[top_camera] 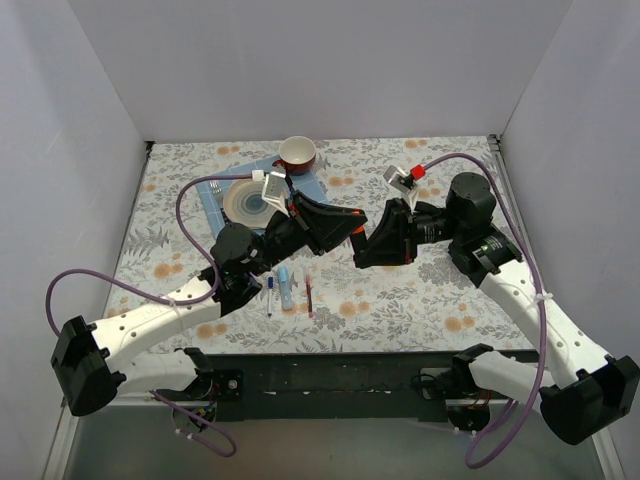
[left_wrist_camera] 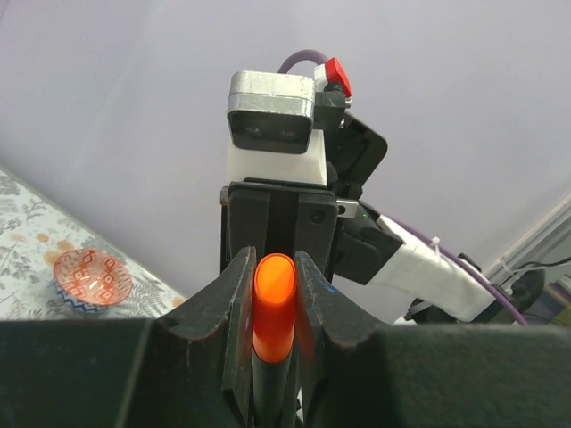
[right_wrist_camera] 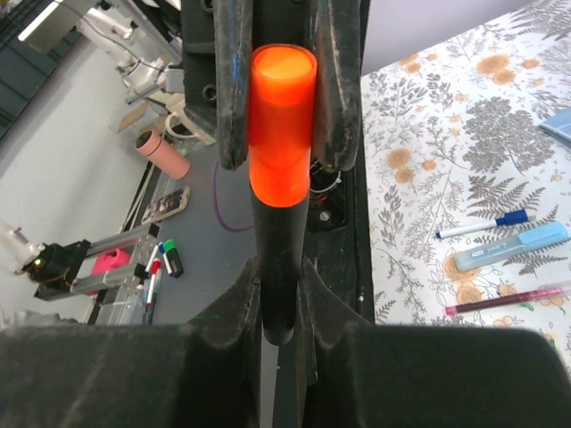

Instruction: Insert the pens into the pen caps

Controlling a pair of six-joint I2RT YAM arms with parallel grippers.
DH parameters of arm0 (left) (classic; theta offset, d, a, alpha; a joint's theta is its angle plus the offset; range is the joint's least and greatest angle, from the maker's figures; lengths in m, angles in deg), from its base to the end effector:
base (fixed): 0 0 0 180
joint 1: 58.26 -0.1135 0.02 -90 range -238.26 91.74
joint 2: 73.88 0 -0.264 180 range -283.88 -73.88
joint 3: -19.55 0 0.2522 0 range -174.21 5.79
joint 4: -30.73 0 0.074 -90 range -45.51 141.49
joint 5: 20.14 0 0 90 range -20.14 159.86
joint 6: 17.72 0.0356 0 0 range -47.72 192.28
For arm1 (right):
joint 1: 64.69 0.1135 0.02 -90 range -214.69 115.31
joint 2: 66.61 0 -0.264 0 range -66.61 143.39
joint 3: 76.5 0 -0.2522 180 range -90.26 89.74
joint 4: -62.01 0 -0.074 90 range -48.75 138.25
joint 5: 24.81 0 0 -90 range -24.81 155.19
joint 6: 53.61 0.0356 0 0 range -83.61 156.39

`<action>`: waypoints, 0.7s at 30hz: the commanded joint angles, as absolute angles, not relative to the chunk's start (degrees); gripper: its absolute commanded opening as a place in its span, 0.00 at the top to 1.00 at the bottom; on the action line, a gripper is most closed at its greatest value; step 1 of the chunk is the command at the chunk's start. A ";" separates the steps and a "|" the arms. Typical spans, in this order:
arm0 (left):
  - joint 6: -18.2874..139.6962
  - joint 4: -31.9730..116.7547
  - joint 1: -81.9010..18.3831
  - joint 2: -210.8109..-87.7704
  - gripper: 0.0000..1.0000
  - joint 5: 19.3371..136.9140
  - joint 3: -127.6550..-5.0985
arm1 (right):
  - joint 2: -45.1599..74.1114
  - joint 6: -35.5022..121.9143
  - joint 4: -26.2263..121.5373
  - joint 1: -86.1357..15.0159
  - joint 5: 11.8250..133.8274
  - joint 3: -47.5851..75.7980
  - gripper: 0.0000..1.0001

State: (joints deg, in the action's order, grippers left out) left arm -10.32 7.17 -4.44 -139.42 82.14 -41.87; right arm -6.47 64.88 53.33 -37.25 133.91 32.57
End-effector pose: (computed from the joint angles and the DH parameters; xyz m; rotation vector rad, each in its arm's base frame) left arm 0.1502 -0.2182 0.3719 -0.1588 1.5785 -2.1211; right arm 0.1828 0.1323 0.3929 -1.0433 1.4998 1.6248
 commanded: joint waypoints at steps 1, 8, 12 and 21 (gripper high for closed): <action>-8.24 46.15 5.38 -146.04 1.00 108.97 -35.43 | -5.79 58.29 69.61 -40.34 103.33 19.35 0.99; -7.34 44.85 6.25 -146.93 1.00 109.85 -35.78 | -3.24 55.46 65.92 -40.34 102.97 13.28 0.99; -6.56 46.06 4.60 -144.29 1.00 104.78 -40.23 | -4.55 58.96 67.67 -40.34 106.92 18.09 0.99; -9.11 48.27 -14.66 -143.49 1.00 104.59 -49.66 | -22.79 67.68 69.01 -40.43 113.53 46.12 0.51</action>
